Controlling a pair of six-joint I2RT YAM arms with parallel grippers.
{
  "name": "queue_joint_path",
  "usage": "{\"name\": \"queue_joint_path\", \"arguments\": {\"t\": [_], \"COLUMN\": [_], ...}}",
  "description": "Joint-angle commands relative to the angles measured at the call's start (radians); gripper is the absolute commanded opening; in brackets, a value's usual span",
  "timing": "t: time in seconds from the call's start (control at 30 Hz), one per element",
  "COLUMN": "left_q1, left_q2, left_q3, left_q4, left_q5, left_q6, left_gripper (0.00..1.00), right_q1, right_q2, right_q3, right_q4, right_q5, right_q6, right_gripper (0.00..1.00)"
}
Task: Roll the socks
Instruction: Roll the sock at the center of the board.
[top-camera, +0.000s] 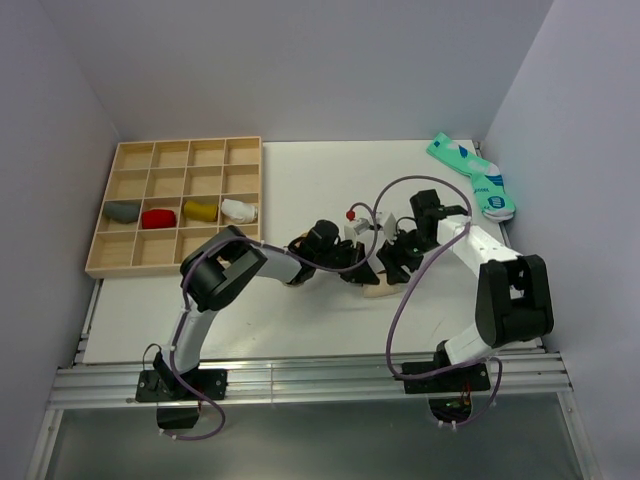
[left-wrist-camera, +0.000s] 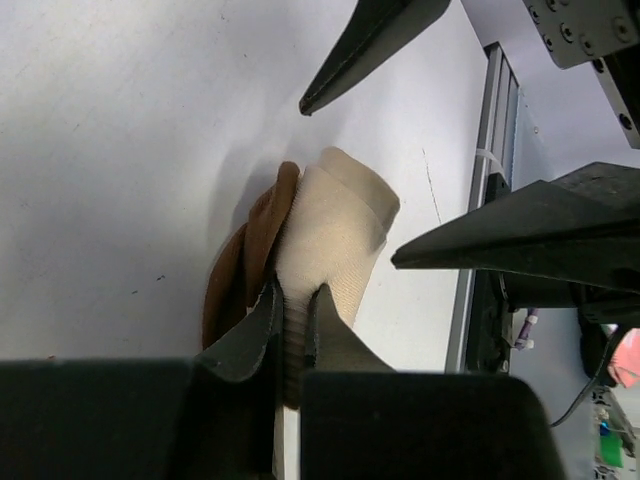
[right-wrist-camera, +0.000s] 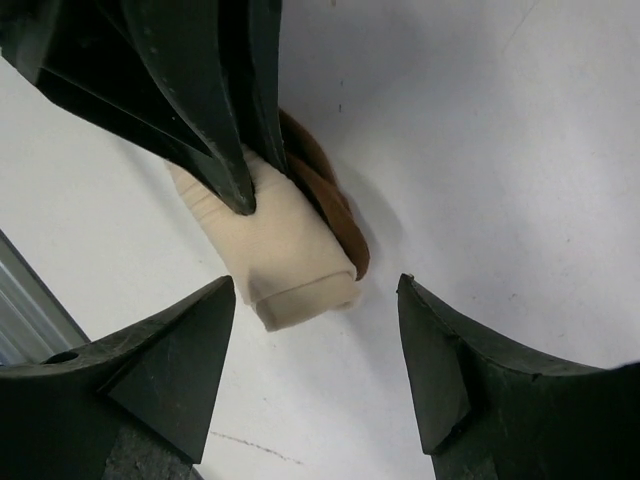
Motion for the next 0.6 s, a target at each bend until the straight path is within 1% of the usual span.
{"name": "queue_joint_path", "arguments": {"t": [0.0, 0.07, 0.23, 0.43, 0.5, 0.53, 0.57], "left_q1": [0.015, 0.027, 0.060, 0.063, 0.064, 0.064, 0.064], "left_q2": [0.073, 0.084, 0.088, 0.093, 0.094, 0.094, 0.094], "left_q3": [-0.004, -0.004, -0.008, 0.027, 0.031, 0.033, 0.033], "left_q4": [-0.197, -0.180, -0.161, -0.223, -0.243, -0.249, -0.258], "left_q5": [0.025, 0.067, 0.117, 0.139, 0.142, 0.143, 0.148], "left_q6": [-0.013, -0.041, -0.091, -0.085, -0.079, -0.081, -0.081], "left_gripper": [0.00, 0.00, 0.00, 0.00, 0.00, 0.00, 0.00], "right_q1": [0.000, -0.004, -0.046, -0.142, -0.142, -0.180, -0.188], "right_q2": [0.006, 0.030, 0.018, -0.040, -0.055, -0.075, -0.083], "right_q3": [0.059, 0.078, 0.072, 0.035, 0.026, 0.013, 0.007], "right_q4": [0.027, 0.022, 0.070, 0.082, 0.068, 0.061, 0.050], "right_q5": [-0.070, -0.082, -0.106, -0.126, -0.131, -0.139, -0.140], "right_q6": [-0.024, -0.024, 0.003, -0.006, -0.030, -0.035, -0.062], "right_gripper": [0.73, 0.73, 0.74, 0.72, 0.72, 0.72, 0.72]}}
